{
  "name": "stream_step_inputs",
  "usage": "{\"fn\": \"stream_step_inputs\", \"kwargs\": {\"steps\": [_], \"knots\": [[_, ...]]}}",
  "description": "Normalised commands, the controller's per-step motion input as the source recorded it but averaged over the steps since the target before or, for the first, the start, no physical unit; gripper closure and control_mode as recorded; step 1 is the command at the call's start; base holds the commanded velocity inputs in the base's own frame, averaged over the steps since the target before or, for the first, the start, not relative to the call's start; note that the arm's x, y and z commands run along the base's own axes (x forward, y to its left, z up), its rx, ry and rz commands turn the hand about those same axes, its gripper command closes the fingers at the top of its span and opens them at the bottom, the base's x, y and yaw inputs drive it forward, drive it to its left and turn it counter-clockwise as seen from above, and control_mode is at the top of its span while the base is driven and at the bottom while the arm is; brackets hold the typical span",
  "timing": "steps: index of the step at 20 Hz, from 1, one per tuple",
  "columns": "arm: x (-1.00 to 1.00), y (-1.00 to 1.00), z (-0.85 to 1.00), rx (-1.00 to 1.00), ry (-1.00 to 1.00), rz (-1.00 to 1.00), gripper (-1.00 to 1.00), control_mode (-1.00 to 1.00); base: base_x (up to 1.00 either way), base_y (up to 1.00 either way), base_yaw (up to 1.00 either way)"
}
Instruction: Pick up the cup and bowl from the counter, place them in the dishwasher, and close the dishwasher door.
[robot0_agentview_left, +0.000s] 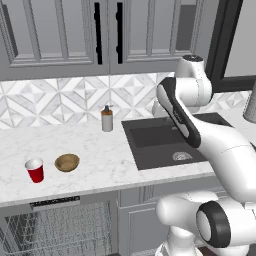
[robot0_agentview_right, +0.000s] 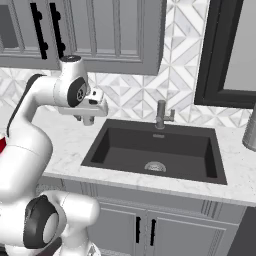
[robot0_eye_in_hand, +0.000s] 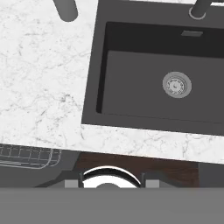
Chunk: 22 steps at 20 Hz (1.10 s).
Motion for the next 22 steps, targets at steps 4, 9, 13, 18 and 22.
{"fn": "stream_step_inputs", "kwargs": {"steps": [4, 9, 13, 18, 22], "knots": [[-0.17, 0.21, -0.03, 0.00, -0.01, 0.00, -1.00, -1.00, 0.00, 0.00, 0.00], [-0.35, 0.34, -0.01, 0.00, -0.02, 0.00, -1.00, -1.00, 0.00, 0.00, 0.00], [-0.80, 0.44, 0.00, 0.00, -0.07, 0.05, -1.00, -1.00, 0.00, 0.00, 0.00], [-0.55, 0.51, 0.00, 0.00, -0.01, 0.09, -1.00, -1.00, 0.00, 0.00, 0.00], [-0.12, 0.29, 0.00, 0.00, 0.00, 0.10, -1.00, -1.00, 0.00, 0.00, 0.00]]}}
